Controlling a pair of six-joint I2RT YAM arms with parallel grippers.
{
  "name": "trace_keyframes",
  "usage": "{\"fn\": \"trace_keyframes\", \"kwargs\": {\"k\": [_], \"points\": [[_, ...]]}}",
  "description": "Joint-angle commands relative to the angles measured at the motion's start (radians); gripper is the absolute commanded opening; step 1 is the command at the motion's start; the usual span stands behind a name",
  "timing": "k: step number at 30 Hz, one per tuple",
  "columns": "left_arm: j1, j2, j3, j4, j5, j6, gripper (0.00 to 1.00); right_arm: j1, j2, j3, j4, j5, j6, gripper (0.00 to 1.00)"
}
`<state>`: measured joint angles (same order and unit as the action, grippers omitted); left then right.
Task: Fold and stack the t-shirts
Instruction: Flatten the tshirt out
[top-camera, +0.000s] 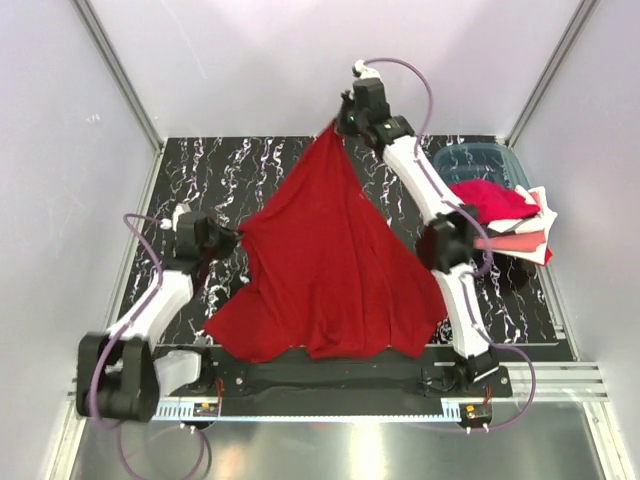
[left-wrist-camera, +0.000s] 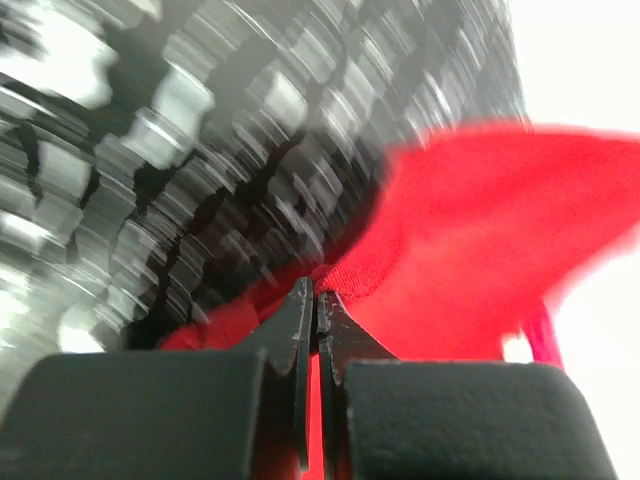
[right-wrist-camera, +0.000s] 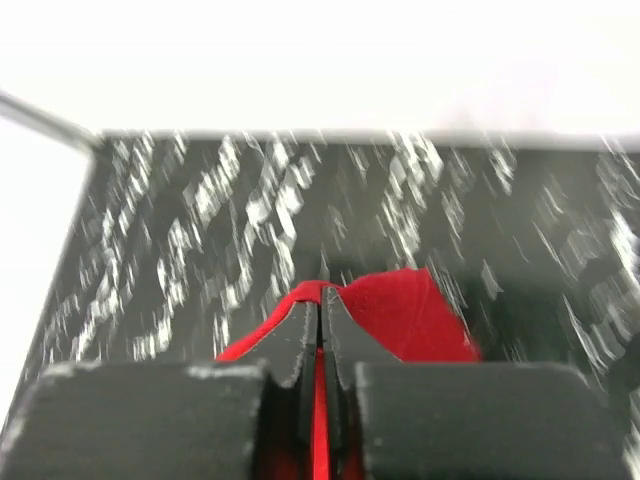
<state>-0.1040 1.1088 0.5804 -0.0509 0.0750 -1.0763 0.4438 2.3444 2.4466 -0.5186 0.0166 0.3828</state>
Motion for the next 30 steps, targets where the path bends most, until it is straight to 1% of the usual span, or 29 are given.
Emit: {"fn": "trace_keyframes", "kwargs": {"k": [1, 2, 3, 4, 5, 6, 7, 8, 9, 10, 11, 12, 13, 15, 16, 17, 18, 19, 20, 21, 22, 23, 24, 25, 27, 28, 29, 30], "points": [[0.093, 0.063, 0.082, 0.063, -0.26, -0.117, 0.0, 0.026, 0.266, 0.648, -0.09, -0.052, -0.035, 0.05], [0.101, 0.069, 0.087, 0.072, -0.314, -0.125, 0.0, 0.027, 0.3, 0.693, -0.074, -0.044, -0.029, 0.42], [0.102, 0.08, 0.105, 0.071, -0.401, -0.125, 0.0, 0.026, 0.279, 0.677, -0.042, -0.028, -0.022, 0.7], [0.125, 0.091, 0.12, 0.068, -0.443, -0.113, 0.06, 0.027, 0.232, 0.499, 0.06, -0.023, -0.028, 0.97], [0.128, 0.106, 0.145, 0.072, -0.472, -0.082, 0.26, 0.027, 0.167, 0.363, 0.128, -0.023, -0.031, 1.0], [0.135, 0.149, 0.21, 0.057, -0.494, -0.018, 0.43, 0.027, 0.035, 0.116, 0.191, -0.023, -0.03, 1.0], [0.139, 0.173, 0.26, 0.03, -0.498, 0.013, 0.61, 0.026, -0.018, 0.03, 0.268, -0.023, -0.032, 1.0], [0.141, 0.199, 0.309, -0.05, -0.503, 0.042, 0.83, 0.026, -0.057, -0.021, 0.264, -0.023, -0.038, 1.0], [0.139, 0.257, 0.355, -0.103, -0.495, 0.064, 0.87, 0.026, -0.103, -0.047, 0.243, -0.024, -0.044, 0.94], [0.139, 0.284, 0.443, -0.157, -0.483, 0.076, 0.89, 0.026, -0.117, -0.064, 0.206, -0.023, -0.05, 0.91], [0.141, 0.305, 0.469, -0.221, -0.427, 0.084, 0.9, 0.027, -0.129, -0.064, 0.122, -0.023, -0.053, 0.89], [0.139, 0.328, 0.487, -0.24, -0.399, 0.09, 0.89, 0.027, -0.158, -0.07, 0.08, 0.0, -0.059, 0.85], [0.139, 0.329, 0.495, -0.259, -0.377, 0.09, 0.89, 0.026, -0.174, -0.099, 0.012, 0.002, -0.065, 0.79], [0.139, 0.293, 0.46, -0.245, -0.29, 0.101, 0.89, 0.029, -0.241, -0.15, -0.052, 0.016, -0.061, 0.75], [0.139, 0.275, 0.438, -0.231, -0.262, 0.111, 0.89, 0.029, -0.27, -0.228, -0.092, 0.043, -0.05, 0.75], [0.138, 0.252, 0.388, -0.218, -0.229, 0.113, 0.88, 0.029, -0.304, -0.279, -0.103, 0.061, -0.045, 0.75], [0.138, 0.205, 0.357, -0.205, -0.213, 0.113, 0.88, 0.027, -0.385, -0.343, -0.1, 0.083, -0.036, 0.75], [0.135, 0.18, 0.32, -0.196, -0.199, 0.102, 0.88, 0.027, -0.429, -0.485, -0.074, 0.11, -0.022, 0.77], [0.133, 0.134, 0.265, -0.195, -0.176, 0.095, 0.87, 0.029, -0.474, -0.556, -0.064, 0.127, -0.013, 0.78], [0.135, 0.114, 0.236, -0.204, -0.172, 0.085, 0.86, 0.027, -0.558, -0.624, -0.057, 0.159, 0.002, 0.79], [0.13, 0.093, 0.208, -0.213, -0.162, 0.067, 0.86, 0.027, -0.595, -0.744, -0.054, 0.214, 0.034, 0.8], [0.129, 0.053, 0.149, -0.207, -0.127, 0.068, 0.86, 0.027, -0.632, -0.799, -0.057, 0.245, 0.053, 0.84], [0.125, 0.03, 0.121, -0.201, -0.118, 0.073, 0.85, 0.027, -0.696, -0.849, -0.064, 0.278, 0.074, 0.86], [0.113, 0.007, 0.098, -0.199, -0.116, 0.079, 0.85, 0.027, -0.726, -0.947, -0.075, 0.327, 0.108, 0.88], [0.109, -0.067, 0.031, -0.184, -0.121, 0.096, 0.86, 0.027, -0.801, -1.039, -0.077, 0.356, 0.131, 0.89], [0.065, -0.09, 0.006, -0.167, -0.127, 0.111, 0.87, 0.027, -0.819, -1.12, -0.086, 0.39, 0.163, 0.89], [0.049, -0.111, -0.01, -0.159, -0.135, 0.119, 0.89, 0.027, -0.835, -1.161, -0.084, 0.402, 0.171, 0.89], [0.038, -0.147, -0.023, -0.15, -0.142, 0.127, 0.9, 0.027, -0.861, -1.201, -0.078, 0.407, 0.172, 0.91]]}}
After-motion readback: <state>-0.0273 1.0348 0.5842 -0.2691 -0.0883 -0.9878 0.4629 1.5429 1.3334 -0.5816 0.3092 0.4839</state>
